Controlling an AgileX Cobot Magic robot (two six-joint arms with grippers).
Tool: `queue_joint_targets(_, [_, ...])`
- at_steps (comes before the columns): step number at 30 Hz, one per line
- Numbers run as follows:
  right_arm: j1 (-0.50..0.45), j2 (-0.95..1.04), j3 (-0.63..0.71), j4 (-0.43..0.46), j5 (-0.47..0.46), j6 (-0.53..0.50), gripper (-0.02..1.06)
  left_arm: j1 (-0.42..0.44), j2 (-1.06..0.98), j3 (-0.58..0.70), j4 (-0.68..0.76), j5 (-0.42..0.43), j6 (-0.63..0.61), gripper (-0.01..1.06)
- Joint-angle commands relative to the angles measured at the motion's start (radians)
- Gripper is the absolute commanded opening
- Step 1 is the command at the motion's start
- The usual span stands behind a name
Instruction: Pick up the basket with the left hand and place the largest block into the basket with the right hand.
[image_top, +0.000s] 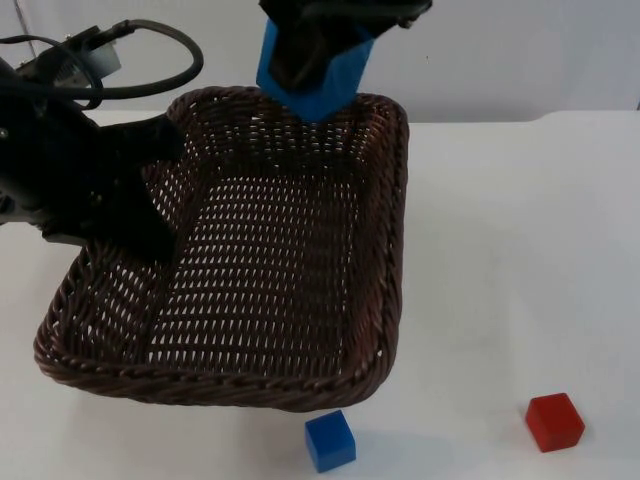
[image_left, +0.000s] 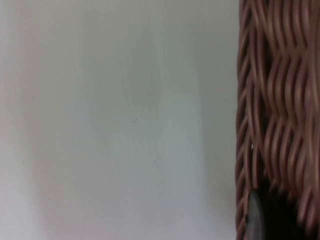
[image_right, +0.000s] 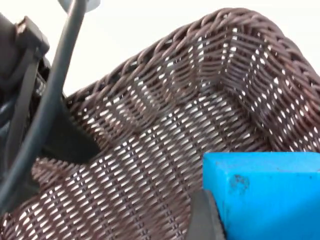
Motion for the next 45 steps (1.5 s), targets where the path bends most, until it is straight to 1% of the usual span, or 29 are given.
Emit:
queue_joint_targets(1, [0.004, 0.01, -0.005, 0.006, -0.02, 0.001, 0.0, -0.004, -0.017, -0.003, -0.02, -0.004, 0.003, 0.0])
queue_joint_targets(7, [0.004, 0.058, -0.004, 0.006, -0.019, 0.001, 0.01, -0.004, -0.017, -0.003, -0.02, -0.004, 0.003, 0.0])
queue_joint_targets(9, [0.004, 0.078, -0.004, 0.011, -0.019, 0.008, 0.06, -0.004, -0.017, -0.003, -0.02, -0.004, 0.003, 0.0])
queue_joint_targets(11, [0.004, 0.098, -0.004, 0.017, -0.019, 0.008, 0.14, -0.004, -0.017, -0.003, -0.02, -0.004, 0.003, 0.0])
queue_joint_targets(12, [0.004, 0.098, -0.004, 0.017, -0.019, 0.008, 0.14, -0.004, -0.017, -0.003, -0.02, -0.004, 0.003, 0.0])
queue_joint_targets(13, [0.004, 0.106, -0.004, 0.017, -0.016, 0.012, 0.19, -0.004, -0.017, -0.003, -0.02, -0.004, 0.003, 0.0])
queue_joint_targets(16, [0.004, 0.117, -0.004, 0.019, -0.008, 0.02, 0.43, -0.004, -0.017, -0.003, -0.02, -0.006, 0.003, 0.0])
queue_joint_targets(17, [0.004, 0.117, -0.004, 0.019, -0.008, 0.02, 0.43, -0.004, -0.017, -0.003, -0.02, -0.006, 0.003, 0.0])
queue_joint_targets(19, [0.004, 0.112, -0.004, 0.017, -0.004, 0.02, 0.63, -0.004, -0.017, -0.003, -0.02, -0.006, 0.003, 0.0])
queue_joint_targets(20, [0.004, 0.11, -0.004, 0.015, -0.002, 0.02, 0.68, -0.004, -0.017, -0.003, -0.02, -0.006, 0.003, 0.0])
queue_joint_targets(21, [0.004, 0.103, -0.004, 0.012, 0.008, 0.02, 0.79, -0.004, -0.017, -0.003, -0.02, -0.006, 0.003, 0.0])
queue_joint_targets(22, [0.004, 0.097, -0.004, 0.009, 0.015, 0.02, 0.84, -0.004, -0.017, -0.003, -0.02, -0.006, 0.003, 0.0])
queue_joint_targets(23, [0.004, 0.097, -0.004, 0.009, 0.015, 0.02, 0.84, -0.004, -0.017, -0.003, -0.02, -0.006, 0.003, 0.0])
queue_joint_targets(24, [0.004, 0.086, -0.004, 0.003, 0.027, 0.02, 0.88, -0.004, -0.017, -0.003, -0.02, -0.006, 0.003, 0.0])
queue_joint_targets(26, [0.004, 0.065, -0.004, 0.001, 0.048, 0.013, 0.91, -0.004, -0.017, -0.003, -0.02, -0.006, 0.003, 0.0])
queue_joint_targets(32, [0.004, -0.029, -0.004, -0.022, 0.085, 0.015, 0.91, -0.004, -0.017, -0.003, -0.02, -0.006, 0.003, 0.0])
queue_joint_targets(40, [0.004, -0.169, -0.004, -0.022, 0.114, 0.03, 0.91, -0.004, -0.017, -0.003, -0.018, -0.008, 0.003, 0.0])
queue_joint_targets(45, [0.004, -0.256, -0.001, -0.025, 0.164, 0.032, 0.91, -0.004, -0.017, -0.003, -0.018, -0.008, 0.003, 0.0])
